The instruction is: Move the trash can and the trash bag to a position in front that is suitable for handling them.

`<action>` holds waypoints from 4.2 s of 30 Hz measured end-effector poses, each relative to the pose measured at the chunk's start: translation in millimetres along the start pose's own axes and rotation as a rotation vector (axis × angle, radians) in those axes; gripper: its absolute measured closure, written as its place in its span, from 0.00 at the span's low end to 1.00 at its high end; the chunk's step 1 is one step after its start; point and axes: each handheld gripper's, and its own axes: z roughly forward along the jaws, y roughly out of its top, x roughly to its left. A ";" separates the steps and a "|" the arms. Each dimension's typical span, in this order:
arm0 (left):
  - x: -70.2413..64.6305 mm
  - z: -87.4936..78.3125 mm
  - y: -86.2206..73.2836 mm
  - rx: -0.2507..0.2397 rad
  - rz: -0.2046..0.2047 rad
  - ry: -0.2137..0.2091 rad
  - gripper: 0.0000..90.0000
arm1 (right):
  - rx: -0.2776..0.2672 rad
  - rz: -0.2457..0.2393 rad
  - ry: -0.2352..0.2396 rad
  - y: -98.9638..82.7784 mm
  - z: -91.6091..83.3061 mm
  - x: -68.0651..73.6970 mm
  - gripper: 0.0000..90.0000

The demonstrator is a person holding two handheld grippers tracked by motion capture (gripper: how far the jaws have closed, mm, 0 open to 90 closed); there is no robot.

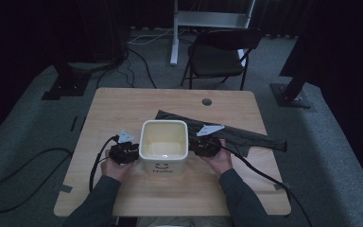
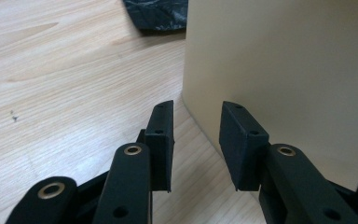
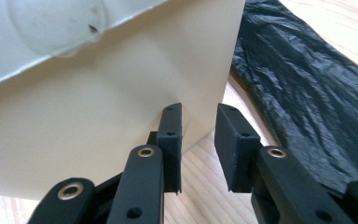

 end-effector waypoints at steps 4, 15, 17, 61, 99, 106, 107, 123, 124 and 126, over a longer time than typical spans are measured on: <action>4.1 -3.6 -2.3 -0.004 -0.008 0.011 0.73 | -0.006 0.000 0.014 -2.4 5.3 2.6 0.79; 6.3 -4.8 -3.8 0.008 -0.004 0.036 0.74 | 0.033 -0.073 -0.025 -0.3 11.3 13.3 0.79; 7.1 -5.4 -4.3 0.006 -0.007 0.047 0.74 | 0.025 -0.079 -0.017 1.5 14.0 15.4 0.79; 23.9 -2.6 -11.3 0.028 -0.061 0.062 0.69 | 0.145 0.043 -0.336 -44.4 -59.0 -94.0 0.69; 19.2 0.6 -10.5 0.033 -0.038 0.037 0.68 | 0.282 0.080 -0.223 -82.3 -60.7 -60.8 0.99; 19.3 -0.7 -10.5 0.024 -0.031 0.031 0.69 | 0.283 0.051 -0.214 -91.9 -68.2 -39.4 0.98; 19.4 -1.3 -10.5 0.020 -0.029 0.029 0.68 | 0.284 0.043 -0.211 -92.9 -69.0 -37.2 0.97; 22.5 -6.4 -11.1 -0.001 -0.053 0.001 0.69 | 0.273 -0.018 -0.172 -98.8 -72.3 -6.4 0.92; 22.8 -7.2 -11.1 -0.004 -0.055 -0.001 0.69 | 0.262 -0.020 -0.180 -97.9 -72.0 -5.4 0.88; 23.2 -9.4 -11.0 -0.016 -0.059 -0.009 0.69 | 0.228 -0.032 -0.183 -96.2 -72.7 -3.3 0.81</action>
